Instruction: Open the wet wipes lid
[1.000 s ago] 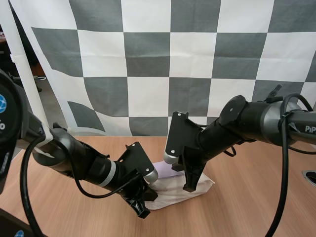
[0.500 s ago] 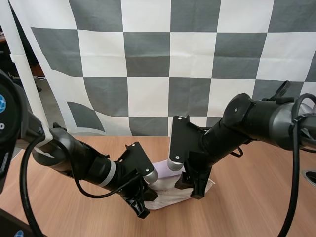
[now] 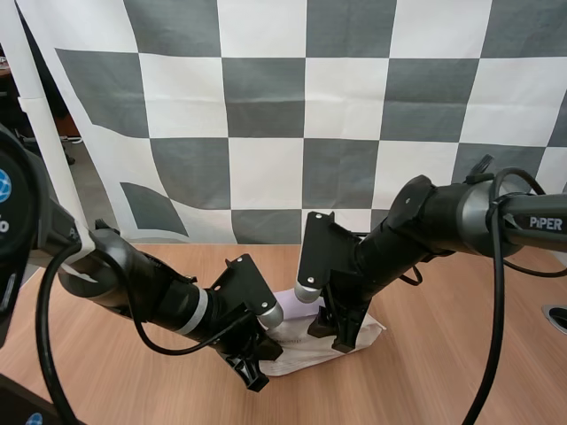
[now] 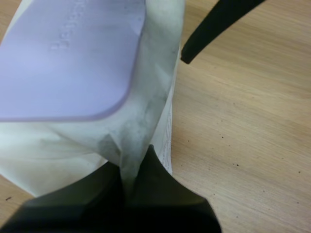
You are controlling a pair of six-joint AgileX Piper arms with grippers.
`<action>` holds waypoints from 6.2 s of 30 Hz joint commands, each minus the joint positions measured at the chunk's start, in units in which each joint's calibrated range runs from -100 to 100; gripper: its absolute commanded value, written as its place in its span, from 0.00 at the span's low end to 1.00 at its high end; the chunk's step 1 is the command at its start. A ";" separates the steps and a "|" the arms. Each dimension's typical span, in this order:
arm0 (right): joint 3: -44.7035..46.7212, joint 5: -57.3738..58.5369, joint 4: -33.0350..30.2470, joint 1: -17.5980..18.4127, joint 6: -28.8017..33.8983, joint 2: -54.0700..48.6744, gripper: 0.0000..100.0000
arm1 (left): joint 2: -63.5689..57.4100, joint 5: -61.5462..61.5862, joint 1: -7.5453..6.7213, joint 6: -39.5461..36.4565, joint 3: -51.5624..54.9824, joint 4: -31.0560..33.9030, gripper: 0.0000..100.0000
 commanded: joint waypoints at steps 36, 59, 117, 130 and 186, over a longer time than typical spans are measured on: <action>-5.88 -2.56 4.64 0.04 0.31 0.93 0.00 | 0.01 1.37 -0.02 0.85 -0.06 0.74 0.00; -8.88 -4.04 6.82 0.04 0.61 2.24 0.00 | 0.01 1.35 -0.02 0.85 -0.06 0.99 0.00; -10.72 -8.10 10.14 0.04 -0.77 14.86 0.00 | 0.01 1.35 -0.02 0.85 -0.06 1.45 0.00; -16.31 -8.50 13.65 0.04 -2.32 24.75 0.00 | 0.01 1.35 -0.02 0.85 -0.06 1.67 0.00; -12.91 -0.26 -15.26 -0.11 54.87 -51.42 0.00 | -57.41 35.12 10.51 -24.04 -19.49 5.25 0.10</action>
